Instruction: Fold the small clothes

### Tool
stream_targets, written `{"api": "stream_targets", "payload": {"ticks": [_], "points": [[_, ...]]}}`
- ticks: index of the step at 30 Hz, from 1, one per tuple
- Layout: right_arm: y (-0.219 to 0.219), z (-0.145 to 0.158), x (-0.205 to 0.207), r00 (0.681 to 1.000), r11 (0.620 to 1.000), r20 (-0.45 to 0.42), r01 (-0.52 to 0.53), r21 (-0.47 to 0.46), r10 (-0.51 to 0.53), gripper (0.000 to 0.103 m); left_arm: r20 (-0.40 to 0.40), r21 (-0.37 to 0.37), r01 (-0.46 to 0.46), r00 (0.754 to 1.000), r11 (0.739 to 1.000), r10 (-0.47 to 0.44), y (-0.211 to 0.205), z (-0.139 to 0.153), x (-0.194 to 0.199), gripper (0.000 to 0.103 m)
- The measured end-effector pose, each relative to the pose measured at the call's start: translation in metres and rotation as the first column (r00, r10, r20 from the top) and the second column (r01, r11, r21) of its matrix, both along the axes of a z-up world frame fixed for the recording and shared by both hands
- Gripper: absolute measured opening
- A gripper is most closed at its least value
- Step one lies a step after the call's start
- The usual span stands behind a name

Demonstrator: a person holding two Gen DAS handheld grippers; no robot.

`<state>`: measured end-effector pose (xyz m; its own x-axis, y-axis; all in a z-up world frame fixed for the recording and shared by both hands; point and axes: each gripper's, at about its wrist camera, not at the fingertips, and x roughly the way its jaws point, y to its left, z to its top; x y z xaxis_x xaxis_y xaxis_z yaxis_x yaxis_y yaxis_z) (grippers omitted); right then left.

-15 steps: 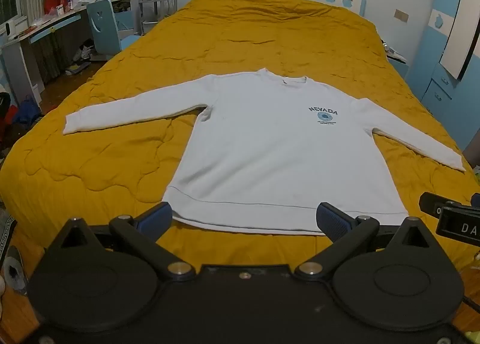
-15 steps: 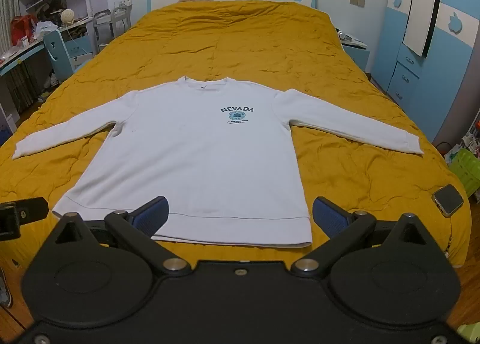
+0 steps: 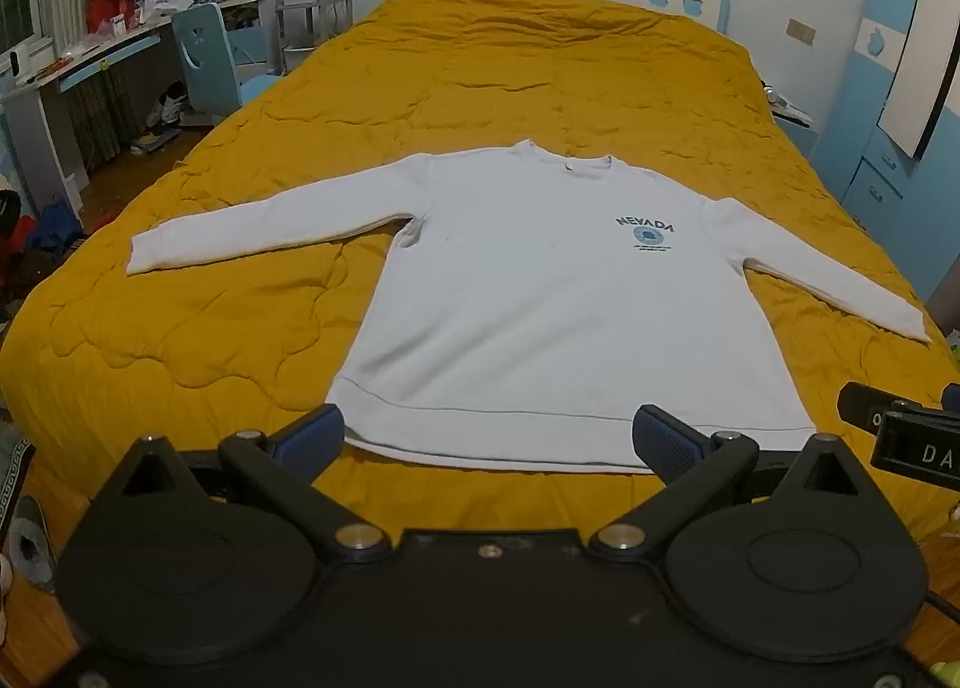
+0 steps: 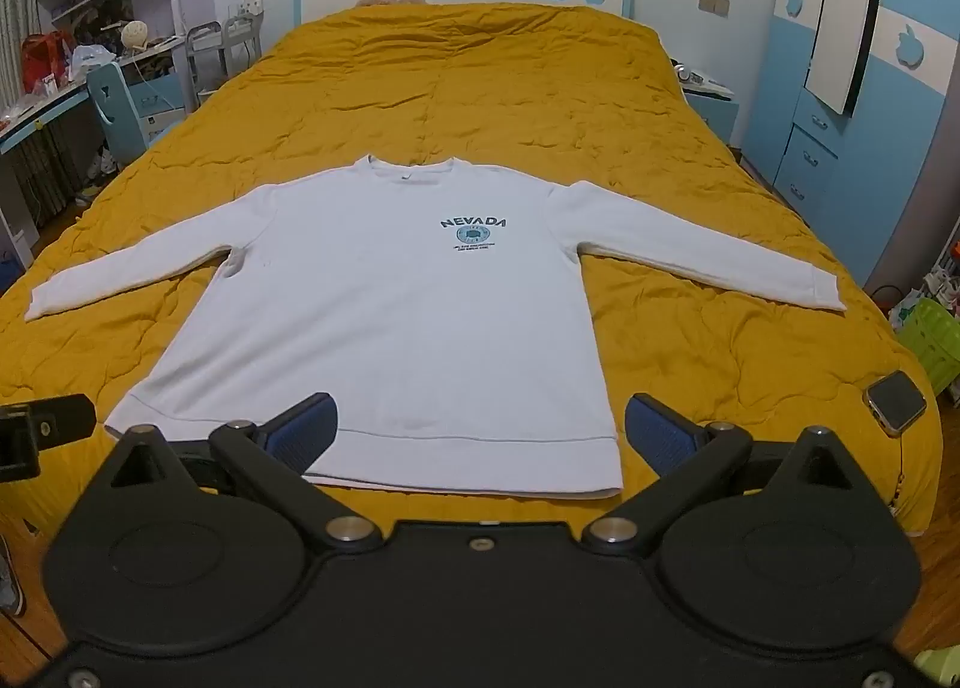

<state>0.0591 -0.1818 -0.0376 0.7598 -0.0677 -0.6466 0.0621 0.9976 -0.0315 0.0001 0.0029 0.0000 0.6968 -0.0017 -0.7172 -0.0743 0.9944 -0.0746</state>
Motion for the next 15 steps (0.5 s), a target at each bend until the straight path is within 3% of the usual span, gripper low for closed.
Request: {"api": "stream_targets", "payload": {"ticks": [15], "points": [[0.0004,0.0007,-0.0004,1.0,1.0,0.001,0.0,-0.002,0.0,0.103,0.003,0.007,0.003,1.0,1.0,-0.003,-0.0043,0.0014,-0.002,0.103]]}}
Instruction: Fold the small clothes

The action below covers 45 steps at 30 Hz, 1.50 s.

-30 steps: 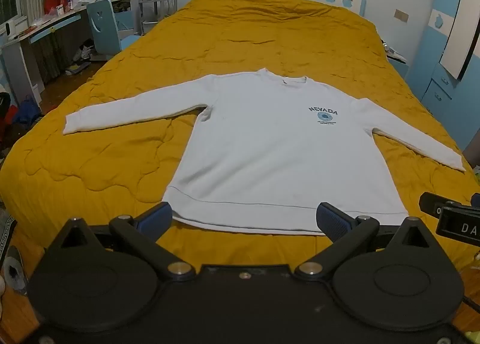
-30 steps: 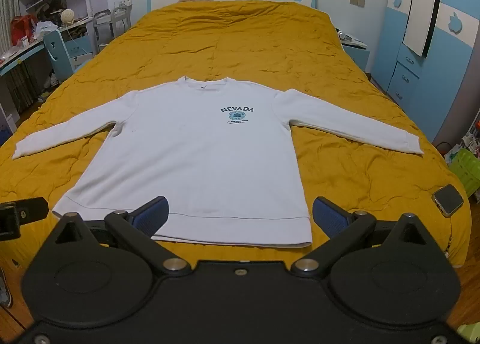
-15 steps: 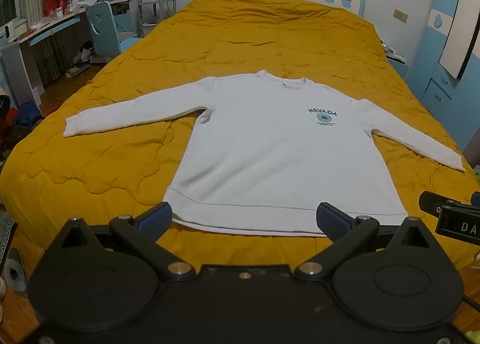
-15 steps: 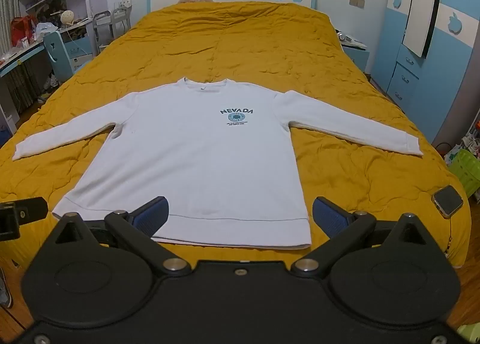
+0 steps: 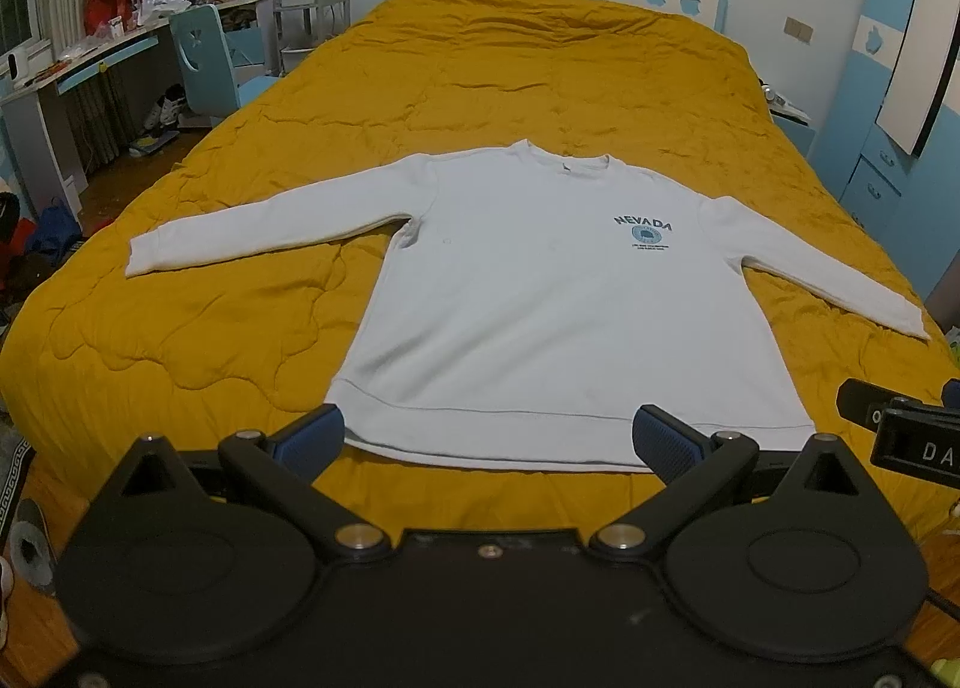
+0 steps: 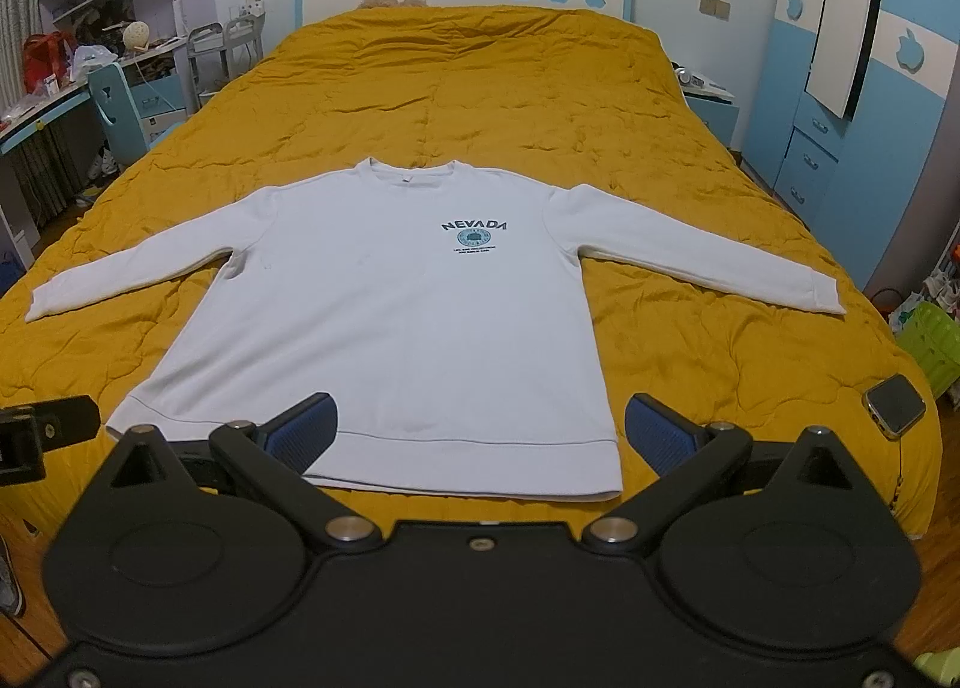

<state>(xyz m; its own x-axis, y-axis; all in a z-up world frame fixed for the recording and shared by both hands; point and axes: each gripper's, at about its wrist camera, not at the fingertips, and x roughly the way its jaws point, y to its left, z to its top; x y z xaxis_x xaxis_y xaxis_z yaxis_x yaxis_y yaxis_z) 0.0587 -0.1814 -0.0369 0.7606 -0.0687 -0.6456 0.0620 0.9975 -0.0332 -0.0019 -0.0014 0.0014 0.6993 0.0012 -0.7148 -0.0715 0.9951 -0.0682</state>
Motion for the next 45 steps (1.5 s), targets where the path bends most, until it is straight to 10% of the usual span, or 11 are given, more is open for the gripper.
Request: {"api": "stream_targets", "payload": {"ticks": [45], "points": [[-0.0002,0.0032,-0.0012,1.0,1.0,0.001,-0.001,0.001,0.001,0.103,-0.001,-0.001,-0.01,1.0,1.0,0.01,0.0002,-0.0004,0.0001,0.103]]}}
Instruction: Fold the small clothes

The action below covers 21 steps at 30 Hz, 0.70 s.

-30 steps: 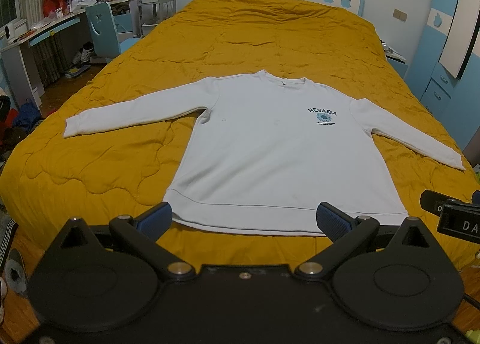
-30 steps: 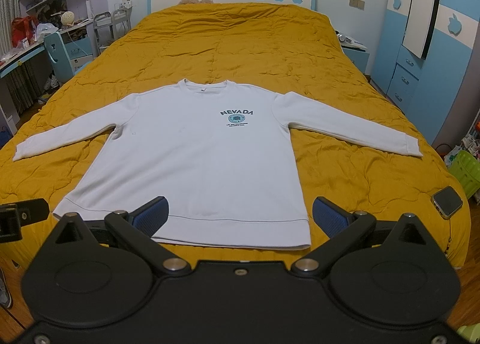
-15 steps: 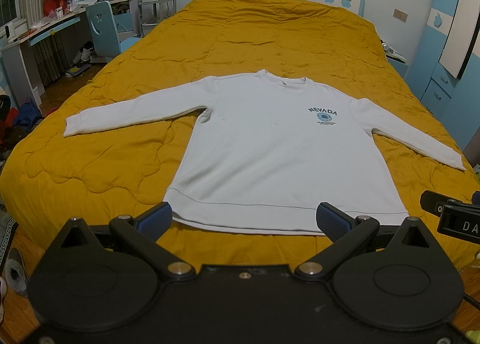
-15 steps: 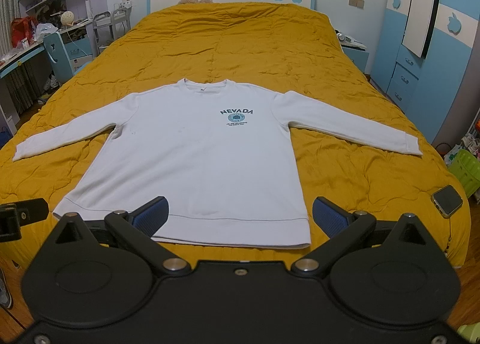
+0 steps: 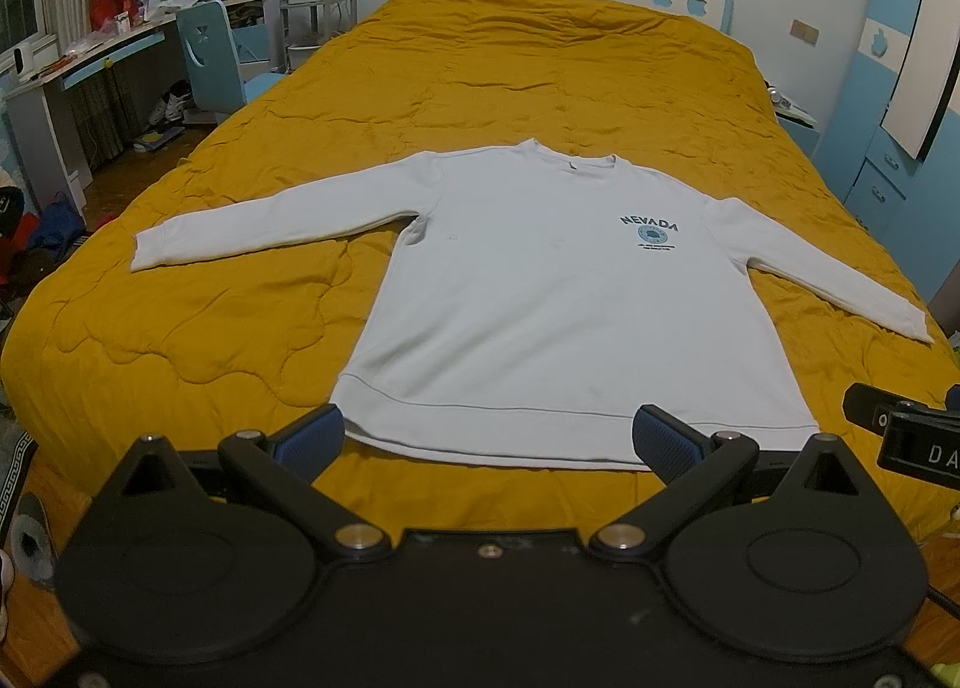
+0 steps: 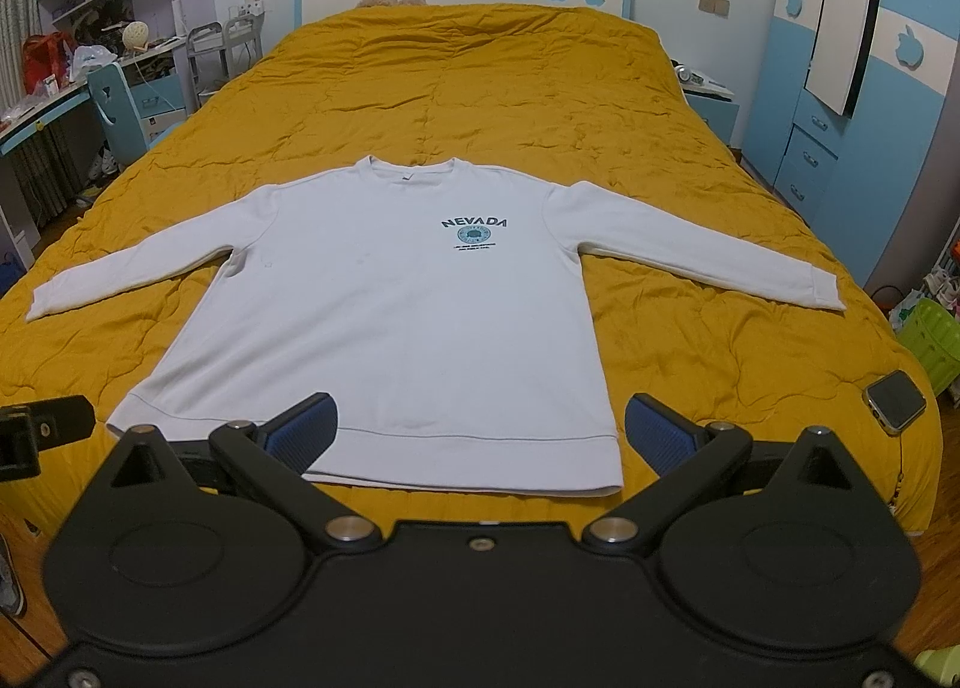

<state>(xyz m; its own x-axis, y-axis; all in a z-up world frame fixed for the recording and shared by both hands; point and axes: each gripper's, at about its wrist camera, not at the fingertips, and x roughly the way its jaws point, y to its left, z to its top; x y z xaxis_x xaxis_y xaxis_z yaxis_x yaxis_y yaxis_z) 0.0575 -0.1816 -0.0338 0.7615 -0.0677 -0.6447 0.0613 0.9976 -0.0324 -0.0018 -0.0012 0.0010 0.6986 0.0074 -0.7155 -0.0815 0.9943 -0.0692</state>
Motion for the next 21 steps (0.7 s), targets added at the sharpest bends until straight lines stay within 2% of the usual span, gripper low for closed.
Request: {"api": "stream_targets", "payload": {"ticks": [12,21], "points": [[-0.002,0.0,-0.001,1.0,1.0,-0.004,-0.003,-0.004,0.003,0.103,-0.009,-0.005,-0.009,1.0,1.0,0.009,0.001,-0.001,0.003,0.103],[0.003,-0.013,0.013,0.999,1.0,-0.032,-0.016,-0.008,0.016,0.103,-0.025,-0.027,-0.015,1.0,1.0,0.014,0.008,-0.01,0.015,0.103]]}}
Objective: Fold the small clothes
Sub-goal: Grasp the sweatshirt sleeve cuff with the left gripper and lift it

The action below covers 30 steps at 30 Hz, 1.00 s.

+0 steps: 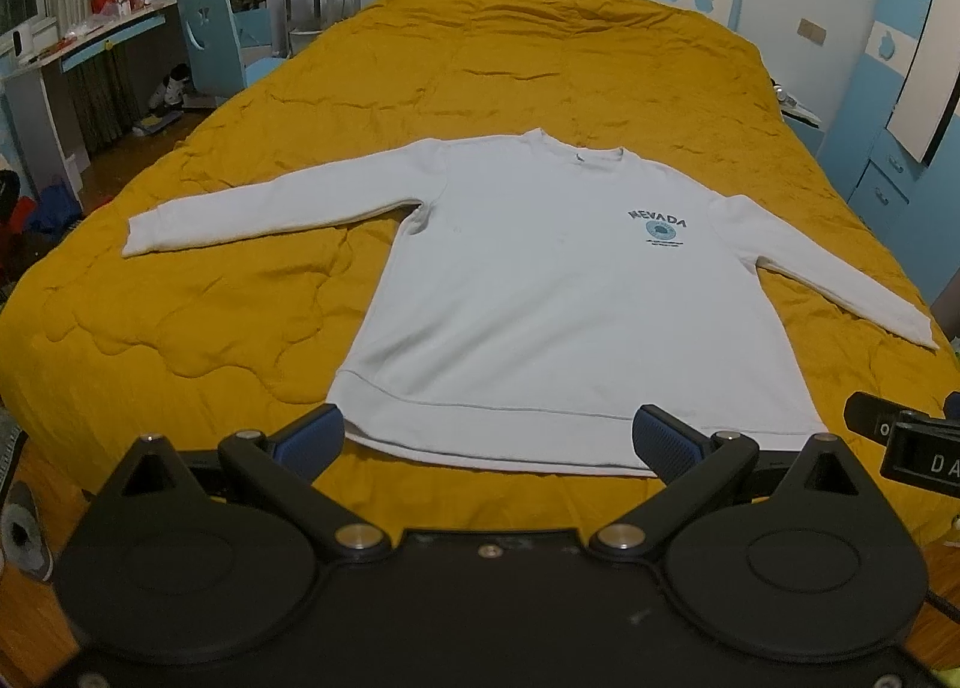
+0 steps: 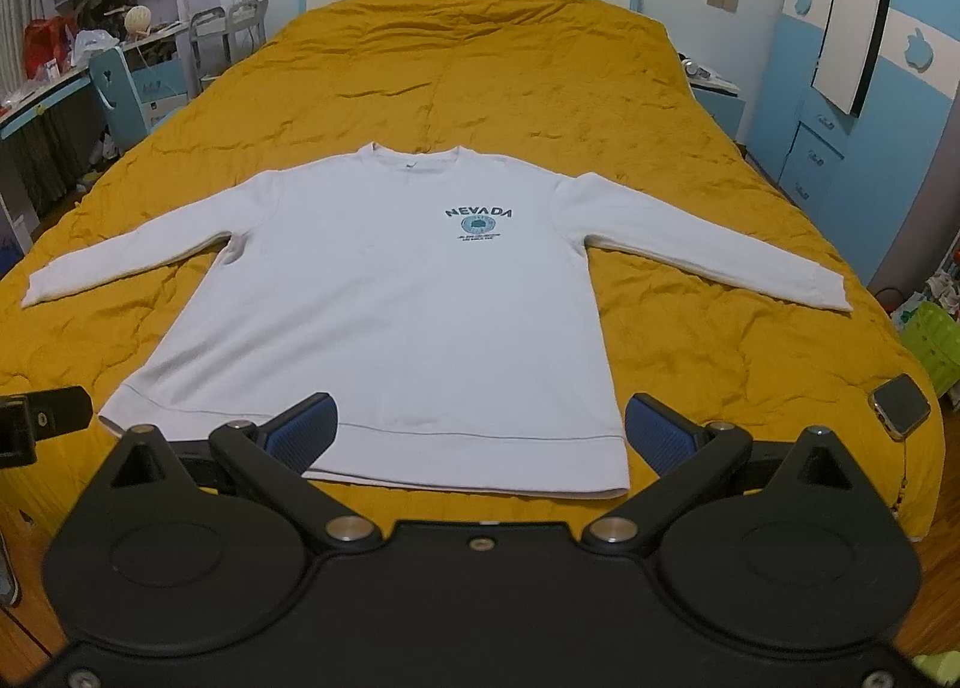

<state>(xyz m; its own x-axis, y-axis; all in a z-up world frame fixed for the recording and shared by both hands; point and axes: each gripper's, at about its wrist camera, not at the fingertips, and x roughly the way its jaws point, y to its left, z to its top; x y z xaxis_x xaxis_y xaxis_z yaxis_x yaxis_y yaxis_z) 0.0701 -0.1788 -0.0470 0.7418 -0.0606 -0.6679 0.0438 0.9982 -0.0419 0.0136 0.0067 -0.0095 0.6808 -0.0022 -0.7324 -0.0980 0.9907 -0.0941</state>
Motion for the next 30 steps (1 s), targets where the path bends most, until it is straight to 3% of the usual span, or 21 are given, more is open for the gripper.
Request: {"api": "stream_targets", "payload": {"ticks": [4,7,11,17,19,21,23,28,29,30], "points": [[0.005,-0.008,0.018,1.0,1.0,-0.013,-0.005,-0.026,0.005,0.103,-0.018,-0.003,0.004,1.0,1.0,-0.004,0.014,-0.009,0.016,0.103],[0.011,-0.014,0.04,1.0,0.998,-0.002,-0.014,-0.056,0.014,0.103,0.007,-0.065,0.009,1.0,0.998,-0.008,0.043,-0.014,0.031,0.103],[0.021,-0.02,0.072,0.997,0.999,0.071,-0.039,-0.024,0.041,0.103,0.042,-0.154,-0.14,0.988,0.978,0.148,0.109,-0.023,0.056,0.103],[0.045,-0.036,0.139,0.987,0.993,0.122,-0.107,0.058,0.1,0.103,0.081,-0.137,-0.341,0.932,0.93,0.354,0.214,-0.048,0.106,0.103],[0.056,-0.043,0.159,0.987,0.993,0.133,-0.103,0.065,0.093,0.103,0.084,-0.168,-0.386,0.911,0.907,0.404,0.249,-0.061,0.124,0.103],[0.066,-0.051,0.179,0.987,0.992,0.136,-0.099,0.074,0.089,0.103,0.08,-0.241,-0.455,0.871,0.857,0.485,0.291,-0.08,0.143,0.103],[0.07,-0.059,0.199,0.988,0.991,0.138,-0.09,0.095,0.077,0.103,0.073,-0.324,-0.52,0.819,0.79,0.569,0.33,-0.102,0.16,0.103],[0.071,-0.078,0.23,0.992,0.986,0.117,-0.072,0.151,0.055,0.103,-0.036,-0.424,-0.662,0.694,0.618,0.719,0.406,-0.153,0.192,0.103],[0.07,-0.082,0.236,0.992,0.986,0.111,-0.075,0.152,0.058,0.103,-0.04,-0.446,-0.67,0.678,0.594,0.734,0.416,-0.161,0.197,0.103],[0.07,-0.086,0.241,0.993,0.987,0.105,-0.072,0.145,0.057,0.103,-0.031,-0.451,-0.673,0.668,0.586,0.744,0.422,-0.164,0.202,0.103]]}}
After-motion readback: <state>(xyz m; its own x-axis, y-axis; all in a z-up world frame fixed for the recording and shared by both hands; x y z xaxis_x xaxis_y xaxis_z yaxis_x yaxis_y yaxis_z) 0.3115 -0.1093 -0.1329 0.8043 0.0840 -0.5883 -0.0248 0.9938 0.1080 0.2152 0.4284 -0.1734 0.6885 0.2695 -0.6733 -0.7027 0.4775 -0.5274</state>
